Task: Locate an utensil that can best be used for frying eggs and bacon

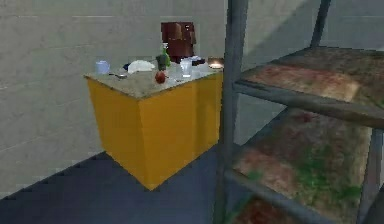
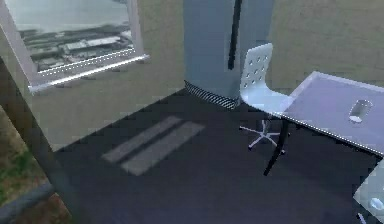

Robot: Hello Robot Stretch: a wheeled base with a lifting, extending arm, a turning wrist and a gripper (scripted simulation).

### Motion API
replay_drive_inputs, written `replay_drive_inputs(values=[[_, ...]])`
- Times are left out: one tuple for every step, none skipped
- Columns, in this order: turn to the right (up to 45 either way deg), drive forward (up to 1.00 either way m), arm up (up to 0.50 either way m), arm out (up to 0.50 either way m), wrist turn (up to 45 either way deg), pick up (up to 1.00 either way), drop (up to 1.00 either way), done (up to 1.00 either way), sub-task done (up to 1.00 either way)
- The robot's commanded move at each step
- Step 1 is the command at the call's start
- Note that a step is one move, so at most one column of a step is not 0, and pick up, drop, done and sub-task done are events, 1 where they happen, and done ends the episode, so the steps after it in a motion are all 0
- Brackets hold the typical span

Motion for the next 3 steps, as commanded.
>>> replay_drive_inputs(values=[[0.0,0.6,0.0,0.0,0.0,0.0,0.0,0.0,0.0],[-45.0,0.0,0.0,0.0,0.0,0.0,0.0,0.0,0.0],[0.0,1.0,0.0,0.0,0.0,0.0,0.0,0.0,0.0]])
